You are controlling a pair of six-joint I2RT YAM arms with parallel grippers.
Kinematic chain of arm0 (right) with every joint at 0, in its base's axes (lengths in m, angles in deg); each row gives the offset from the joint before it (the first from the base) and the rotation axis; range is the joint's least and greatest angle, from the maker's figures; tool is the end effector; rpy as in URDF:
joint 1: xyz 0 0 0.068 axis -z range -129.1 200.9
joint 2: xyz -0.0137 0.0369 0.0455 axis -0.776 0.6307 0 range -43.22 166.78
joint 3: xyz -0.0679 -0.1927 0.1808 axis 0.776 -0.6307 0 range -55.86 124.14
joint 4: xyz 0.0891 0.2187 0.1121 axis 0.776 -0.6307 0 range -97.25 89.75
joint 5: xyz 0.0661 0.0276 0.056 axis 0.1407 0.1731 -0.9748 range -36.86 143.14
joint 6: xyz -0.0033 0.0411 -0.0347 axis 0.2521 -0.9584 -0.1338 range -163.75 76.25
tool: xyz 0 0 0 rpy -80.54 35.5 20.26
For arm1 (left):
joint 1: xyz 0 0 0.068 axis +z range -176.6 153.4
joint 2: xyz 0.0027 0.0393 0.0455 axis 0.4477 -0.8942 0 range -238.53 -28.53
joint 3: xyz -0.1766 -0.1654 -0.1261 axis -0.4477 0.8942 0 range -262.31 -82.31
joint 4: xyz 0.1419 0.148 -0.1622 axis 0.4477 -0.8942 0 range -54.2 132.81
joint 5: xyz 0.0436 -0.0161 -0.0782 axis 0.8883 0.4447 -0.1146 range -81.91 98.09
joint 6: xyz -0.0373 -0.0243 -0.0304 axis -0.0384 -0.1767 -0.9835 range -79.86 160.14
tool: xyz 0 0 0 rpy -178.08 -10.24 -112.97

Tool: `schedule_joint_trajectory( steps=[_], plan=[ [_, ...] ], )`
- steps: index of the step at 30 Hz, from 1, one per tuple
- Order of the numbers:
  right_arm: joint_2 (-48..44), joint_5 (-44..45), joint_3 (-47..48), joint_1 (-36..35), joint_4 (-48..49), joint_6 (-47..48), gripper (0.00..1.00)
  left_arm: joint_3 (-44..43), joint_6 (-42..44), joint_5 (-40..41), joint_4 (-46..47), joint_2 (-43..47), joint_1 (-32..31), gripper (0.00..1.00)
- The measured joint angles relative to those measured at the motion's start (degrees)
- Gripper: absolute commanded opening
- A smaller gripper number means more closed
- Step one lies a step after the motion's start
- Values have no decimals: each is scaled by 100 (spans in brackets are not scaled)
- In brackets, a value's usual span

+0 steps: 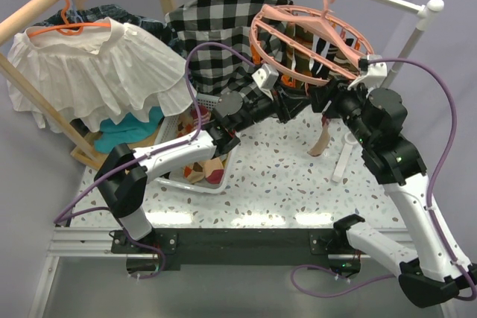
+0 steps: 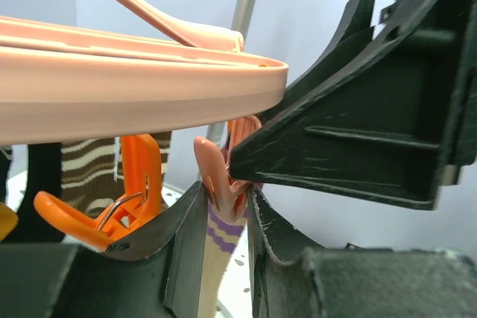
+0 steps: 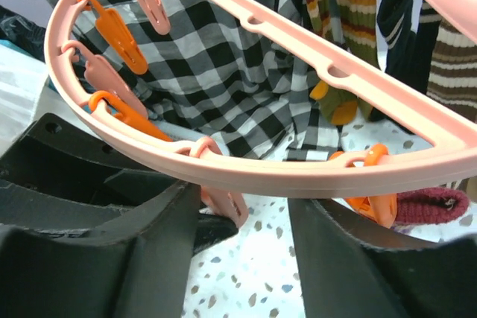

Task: Clip the socks to the hanger
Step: Open the clamp at the hanger.

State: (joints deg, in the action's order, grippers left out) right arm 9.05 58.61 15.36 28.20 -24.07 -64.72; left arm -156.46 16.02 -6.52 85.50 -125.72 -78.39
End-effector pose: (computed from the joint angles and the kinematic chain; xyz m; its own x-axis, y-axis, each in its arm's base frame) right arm 0.1671 0.0662 0.4493 -0.1793 0.3111 -0.9333 -0.2488 0.9035 0.3490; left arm 0.2429 -0.3231 0.3713 -0.1809 -0.4096 -0.8942 0.9131 0.2679 -0.3074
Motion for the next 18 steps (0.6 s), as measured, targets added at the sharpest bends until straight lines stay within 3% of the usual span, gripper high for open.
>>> schedule_joint_trajectory(
  steps=[5,18],
  plan=[
    [149,-61,483,9,-516,-15,66,0,293,151,9,0,-15,11],
    [452,-190,874,9,-955,-42,66,-262,1633,1185,-433,-35,-616,9]
  ],
)
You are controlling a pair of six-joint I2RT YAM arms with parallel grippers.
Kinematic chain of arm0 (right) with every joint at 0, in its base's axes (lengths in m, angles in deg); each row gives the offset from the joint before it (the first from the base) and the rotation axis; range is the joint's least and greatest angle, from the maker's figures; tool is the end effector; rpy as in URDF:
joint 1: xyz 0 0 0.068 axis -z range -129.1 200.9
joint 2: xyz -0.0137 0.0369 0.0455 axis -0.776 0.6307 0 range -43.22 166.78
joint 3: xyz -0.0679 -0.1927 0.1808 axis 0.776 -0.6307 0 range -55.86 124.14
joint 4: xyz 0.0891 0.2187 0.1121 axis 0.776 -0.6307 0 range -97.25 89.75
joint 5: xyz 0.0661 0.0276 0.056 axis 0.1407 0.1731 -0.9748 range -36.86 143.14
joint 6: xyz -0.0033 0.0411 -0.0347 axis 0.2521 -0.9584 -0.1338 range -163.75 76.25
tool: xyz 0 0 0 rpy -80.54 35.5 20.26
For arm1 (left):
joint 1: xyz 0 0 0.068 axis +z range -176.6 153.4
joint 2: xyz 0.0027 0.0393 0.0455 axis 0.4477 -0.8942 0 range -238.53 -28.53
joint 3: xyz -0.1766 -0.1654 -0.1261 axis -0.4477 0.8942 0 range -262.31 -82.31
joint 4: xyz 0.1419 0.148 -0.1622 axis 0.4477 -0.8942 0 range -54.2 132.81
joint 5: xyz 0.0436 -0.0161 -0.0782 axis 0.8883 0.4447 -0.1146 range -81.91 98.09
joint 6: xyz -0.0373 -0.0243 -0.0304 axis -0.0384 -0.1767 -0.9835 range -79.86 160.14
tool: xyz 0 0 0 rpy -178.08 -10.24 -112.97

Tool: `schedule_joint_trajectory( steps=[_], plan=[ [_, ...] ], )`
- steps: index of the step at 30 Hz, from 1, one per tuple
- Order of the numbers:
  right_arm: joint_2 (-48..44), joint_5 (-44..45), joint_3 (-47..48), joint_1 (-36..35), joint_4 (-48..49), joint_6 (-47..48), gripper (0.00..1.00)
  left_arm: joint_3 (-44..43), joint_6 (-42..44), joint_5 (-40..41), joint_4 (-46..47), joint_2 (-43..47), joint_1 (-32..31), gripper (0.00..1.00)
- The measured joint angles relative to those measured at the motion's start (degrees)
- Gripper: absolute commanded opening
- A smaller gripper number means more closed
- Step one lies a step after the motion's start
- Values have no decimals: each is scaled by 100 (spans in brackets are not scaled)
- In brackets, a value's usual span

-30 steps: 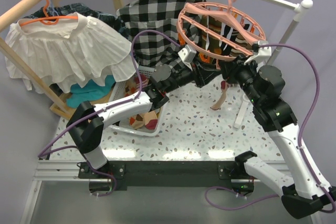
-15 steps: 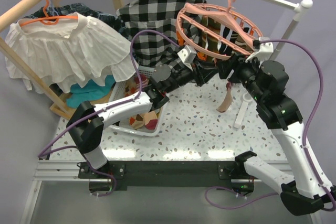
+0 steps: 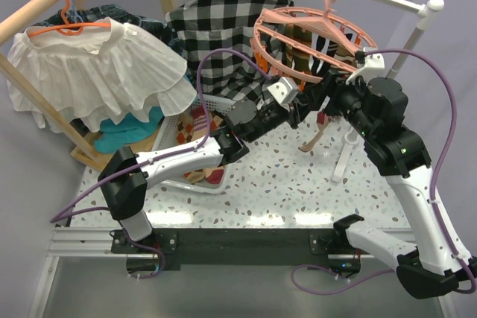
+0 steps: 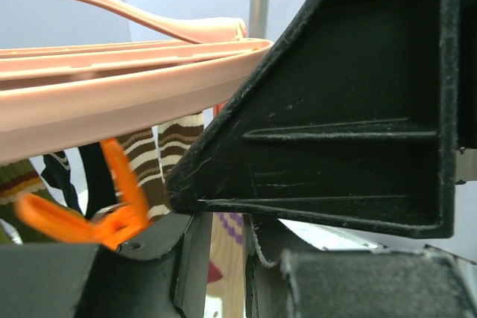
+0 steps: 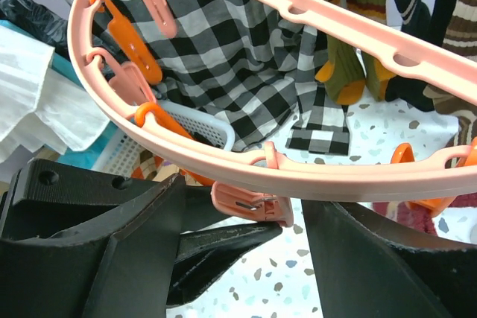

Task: Clip the socks to the hanger
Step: Open the clamp at the hanger.

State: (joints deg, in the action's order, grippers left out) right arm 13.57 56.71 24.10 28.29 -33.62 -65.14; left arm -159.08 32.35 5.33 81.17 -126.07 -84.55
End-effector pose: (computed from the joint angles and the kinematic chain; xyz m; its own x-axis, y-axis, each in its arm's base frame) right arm 0.1715 0.0690 0.4665 -0.2716 0.2812 -0.9204 -0.2449 0.9047 0.3486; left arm 0.2158 -0.3480 0.3777 0.0409 -0.3205 -0.9464 0.8847 0.4518 -0.1148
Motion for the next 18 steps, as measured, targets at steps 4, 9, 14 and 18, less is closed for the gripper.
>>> schedule_joint_trajectory(
  steps=[4,9,14,18],
  plan=[
    [4,22,0,0,33,57,66,-35,225,142,-66,-7,-33,9],
    [4,39,0,0,111,221,63,-96,398,256,-144,-9,-37,9],
    [4,39,-4,0,142,376,52,-133,446,330,-216,-9,-37,9],
    [4,37,-57,0,214,466,41,-153,450,352,-256,-9,-37,9]
  ],
)
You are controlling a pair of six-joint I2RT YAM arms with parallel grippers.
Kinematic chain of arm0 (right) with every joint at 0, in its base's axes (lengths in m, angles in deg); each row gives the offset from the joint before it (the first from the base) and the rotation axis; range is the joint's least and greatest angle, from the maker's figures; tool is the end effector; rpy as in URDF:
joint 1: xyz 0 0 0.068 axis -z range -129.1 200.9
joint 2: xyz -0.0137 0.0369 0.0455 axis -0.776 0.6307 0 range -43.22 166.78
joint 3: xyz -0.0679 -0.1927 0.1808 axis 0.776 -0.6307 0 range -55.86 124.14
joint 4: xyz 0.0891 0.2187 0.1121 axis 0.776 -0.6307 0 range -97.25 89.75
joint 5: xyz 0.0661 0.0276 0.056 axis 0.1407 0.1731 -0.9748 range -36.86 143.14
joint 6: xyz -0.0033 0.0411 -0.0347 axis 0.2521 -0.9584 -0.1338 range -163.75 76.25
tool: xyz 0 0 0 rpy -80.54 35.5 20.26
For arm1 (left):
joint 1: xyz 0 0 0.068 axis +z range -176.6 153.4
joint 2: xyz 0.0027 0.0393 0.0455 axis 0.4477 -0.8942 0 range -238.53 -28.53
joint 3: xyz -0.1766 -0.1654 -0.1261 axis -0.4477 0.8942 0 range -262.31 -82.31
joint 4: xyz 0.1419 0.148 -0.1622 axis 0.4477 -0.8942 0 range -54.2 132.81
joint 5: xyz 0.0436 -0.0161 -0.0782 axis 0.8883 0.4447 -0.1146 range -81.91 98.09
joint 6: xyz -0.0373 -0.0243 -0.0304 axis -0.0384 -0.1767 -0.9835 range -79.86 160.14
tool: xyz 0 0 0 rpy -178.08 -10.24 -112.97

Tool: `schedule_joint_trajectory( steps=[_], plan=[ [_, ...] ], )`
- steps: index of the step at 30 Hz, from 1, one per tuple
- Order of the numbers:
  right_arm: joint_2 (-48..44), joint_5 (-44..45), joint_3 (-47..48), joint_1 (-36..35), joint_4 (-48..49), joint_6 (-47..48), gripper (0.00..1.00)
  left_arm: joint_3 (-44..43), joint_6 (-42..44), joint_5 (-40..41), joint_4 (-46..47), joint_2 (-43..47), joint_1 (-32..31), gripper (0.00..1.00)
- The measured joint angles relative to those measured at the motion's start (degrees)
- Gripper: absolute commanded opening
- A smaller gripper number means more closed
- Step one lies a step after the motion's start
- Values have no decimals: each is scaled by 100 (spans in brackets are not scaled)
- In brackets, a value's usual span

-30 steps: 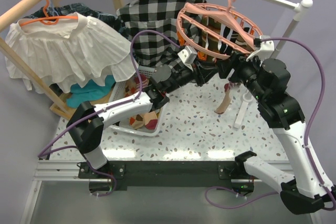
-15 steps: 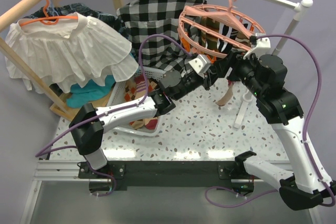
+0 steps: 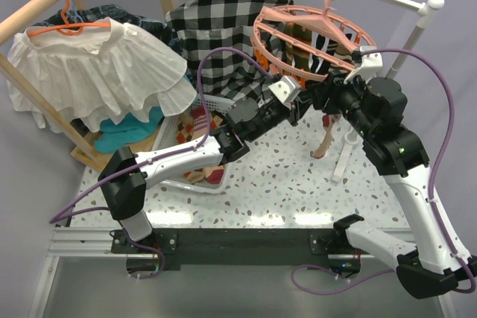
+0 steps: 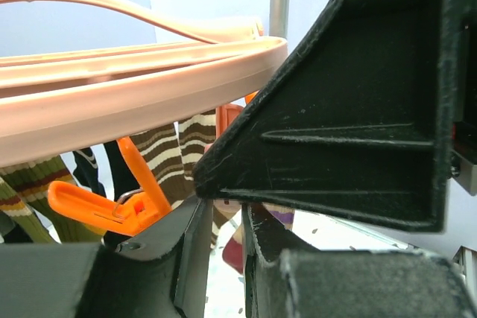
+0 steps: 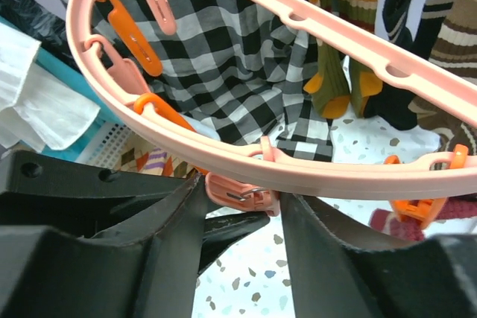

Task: Clip the socks to the hanger
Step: Open the clamp at the hanger.

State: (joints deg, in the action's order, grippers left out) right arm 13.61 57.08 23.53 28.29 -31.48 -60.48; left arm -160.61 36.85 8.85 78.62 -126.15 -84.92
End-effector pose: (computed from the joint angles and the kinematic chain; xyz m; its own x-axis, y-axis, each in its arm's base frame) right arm 0.1736 0.0696 0.4674 -0.2257 0.2171 -0.9497 -0.2671 0.9237 0.2746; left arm 0.2163 -0.3497 0.3820 0.1004 -0.2721 -0.9570 0.8514 0.5211 -0.0588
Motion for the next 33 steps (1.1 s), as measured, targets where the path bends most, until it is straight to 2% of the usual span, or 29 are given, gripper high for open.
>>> schedule_joint_trajectory(
  steps=[2,3,6,7,9,12,13,16,21,24,28,33],
  plan=[
    [0,9,-37,2,28,55,35,-2,4,15,-31,0,0,10],
    [0,20,-57,4,50,76,29,-2,7,20,-46,0,2,11],
    [-17,111,-116,17,129,149,20,-2,4,28,-114,0,0,16],
    [-24,138,-136,26,151,166,14,-2,4,28,-122,0,0,19],
    [-37,168,-184,44,212,186,12,-2,4,35,-127,0,0,22],
    [-39,195,-232,48,286,181,12,9,4,76,-125,2,0,36],
    [-42,186,-254,48,310,177,12,24,11,94,-125,11,0,45],
    [-59,103,-306,17,372,175,12,157,35,190,-133,68,-17,54],
    [-76,83,-337,11,420,168,13,748,-76,494,-315,420,11,63],
    [-76,81,-372,9,437,160,14,1233,-330,691,-643,861,179,75],
    [-76,81,-415,11,468,157,14,1777,-629,1038,-1207,1497,603,79],
    [-79,81,-461,9,516,160,14,1941,-949,1467,-2282,1749,1353,78]
  ],
)
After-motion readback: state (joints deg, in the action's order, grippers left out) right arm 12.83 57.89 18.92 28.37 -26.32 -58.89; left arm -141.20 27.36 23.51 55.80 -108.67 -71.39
